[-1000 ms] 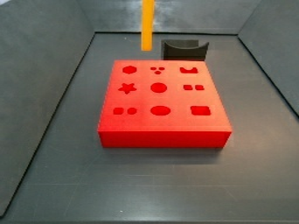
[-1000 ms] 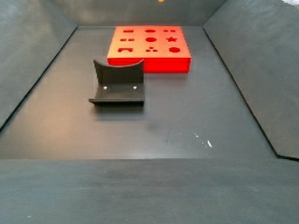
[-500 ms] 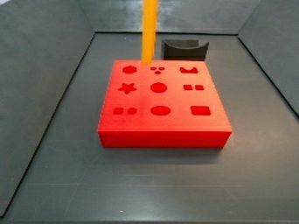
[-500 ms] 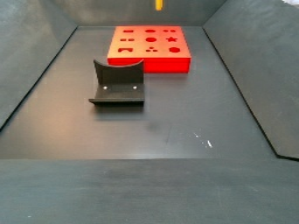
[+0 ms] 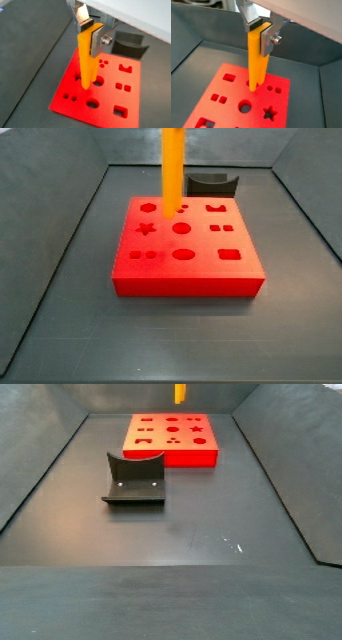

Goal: Insert the square-circle object.

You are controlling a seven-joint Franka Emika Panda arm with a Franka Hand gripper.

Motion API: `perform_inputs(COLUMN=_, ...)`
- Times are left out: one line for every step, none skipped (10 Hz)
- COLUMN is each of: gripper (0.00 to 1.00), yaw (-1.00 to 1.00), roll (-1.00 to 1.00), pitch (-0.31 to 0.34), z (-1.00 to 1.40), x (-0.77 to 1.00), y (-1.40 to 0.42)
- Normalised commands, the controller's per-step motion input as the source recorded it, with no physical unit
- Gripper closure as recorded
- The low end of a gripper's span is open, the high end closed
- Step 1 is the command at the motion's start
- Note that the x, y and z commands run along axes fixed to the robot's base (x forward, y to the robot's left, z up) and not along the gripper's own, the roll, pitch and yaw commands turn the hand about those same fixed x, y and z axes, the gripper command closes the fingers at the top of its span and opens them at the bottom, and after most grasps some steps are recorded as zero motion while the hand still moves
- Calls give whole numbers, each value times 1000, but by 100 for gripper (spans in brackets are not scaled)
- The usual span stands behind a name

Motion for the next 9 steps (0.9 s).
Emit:
perform_inputs(gripper=100, yaw=-866, roll=76, pitch=-104, z=-146, x=-11, y=-14)
perform_inputs(gripper=100, yaw=-760, roll=176, pitch=-21, z=0, x=0, y=-226)
perform_inputs(gripper=100, yaw=-694, roll=237, pitch=0, z=3, x=0, y=-374)
perform_inputs(gripper=100, yaw=-689, roll=260, pitch=0, z=0, x=0, y=-363)
perform_inputs(gripper=100, yaw=-803, roll=230, pitch=0, z=-14, x=0, y=-226)
perform_inputs(gripper=100, yaw=-1000, roll=116, pitch=7, z=-191, x=-40, y=-23)
perform_inputs(gripper=100, yaw=-1000, roll=0, pitch=67, z=-257, x=-14, y=0)
perform_inputs(gripper=100, yaw=-983, roll=-73, pitch=121, z=-143, x=0, y=0)
perform_inputs(gripper=100, yaw=-931, roll=-84, pitch=201, z=-234, x=0, y=0)
